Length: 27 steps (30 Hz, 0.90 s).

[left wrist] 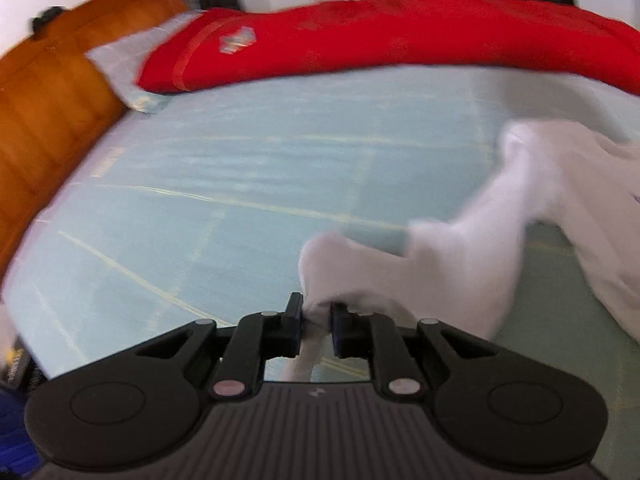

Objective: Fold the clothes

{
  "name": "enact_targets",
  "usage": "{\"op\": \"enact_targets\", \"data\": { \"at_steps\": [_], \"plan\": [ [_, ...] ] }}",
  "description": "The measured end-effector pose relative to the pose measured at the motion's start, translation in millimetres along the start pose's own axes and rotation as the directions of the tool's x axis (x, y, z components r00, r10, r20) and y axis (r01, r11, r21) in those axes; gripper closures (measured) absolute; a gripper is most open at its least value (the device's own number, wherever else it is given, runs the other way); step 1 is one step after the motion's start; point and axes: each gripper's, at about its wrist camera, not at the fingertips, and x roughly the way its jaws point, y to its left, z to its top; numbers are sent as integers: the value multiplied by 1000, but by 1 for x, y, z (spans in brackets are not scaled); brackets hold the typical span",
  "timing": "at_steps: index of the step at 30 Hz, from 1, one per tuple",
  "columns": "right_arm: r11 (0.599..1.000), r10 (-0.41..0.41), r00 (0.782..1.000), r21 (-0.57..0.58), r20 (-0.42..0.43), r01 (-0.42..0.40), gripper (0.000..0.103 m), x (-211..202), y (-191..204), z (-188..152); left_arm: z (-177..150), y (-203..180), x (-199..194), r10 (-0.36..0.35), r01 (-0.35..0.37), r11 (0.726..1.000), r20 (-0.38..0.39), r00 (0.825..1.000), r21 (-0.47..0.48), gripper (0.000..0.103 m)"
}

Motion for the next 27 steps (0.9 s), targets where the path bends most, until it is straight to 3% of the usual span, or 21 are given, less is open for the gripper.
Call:
{"op": "enact_targets", "data": {
  "at_steps": [2,3,7,10,11,12,16,18,19,23,25,27],
  "plan": [
    [1000,-4,1000,2,-3,4,19,1,1,1,-7,-19,8,-70,71,997,-33,997,26,87],
    [1000,-6,1000,1,-5,6,19,1,1,1,-12,-27,13,-109,111,993,-65,992,31,81],
    [1000,-11,1000,-4,-11,11,19,2,3,2,-34,-56,17,-233,240,970,-134,963,40,75],
    [1000,-14,1000,-5,-14,14,18,4,3,3,-48,-57,11,-313,319,948,-175,934,10,73],
    [1000,-16,1000,-6,-14,16,18,4,4,3,-52,-55,9,-330,334,942,-188,925,-7,72],
    [1000,-17,1000,-6,-14,17,18,4,4,3,-54,-50,7,-324,326,945,-188,927,-20,72],
    [1000,-20,1000,-3,-13,20,17,4,5,3,-55,-19,5,-280,252,951,-159,947,-180,72],
    [1000,-20,1000,-4,-12,20,17,4,5,3,-55,7,11,-303,239,897,-122,945,-372,67],
    [1000,-20,1000,-4,-12,20,17,4,5,3,-56,18,16,-326,246,851,-101,940,-465,67],
    [1000,-23,1000,-4,-13,23,17,4,6,3,-64,40,46,-417,280,643,-19,909,-712,57],
    [1000,-23,1000,-4,-13,23,17,4,6,3,-72,43,64,-480,300,507,24,877,-808,54],
    [1000,-22,1000,-2,-13,22,17,4,6,3,-80,42,78,-502,308,432,58,863,-848,51]
  ]
}}
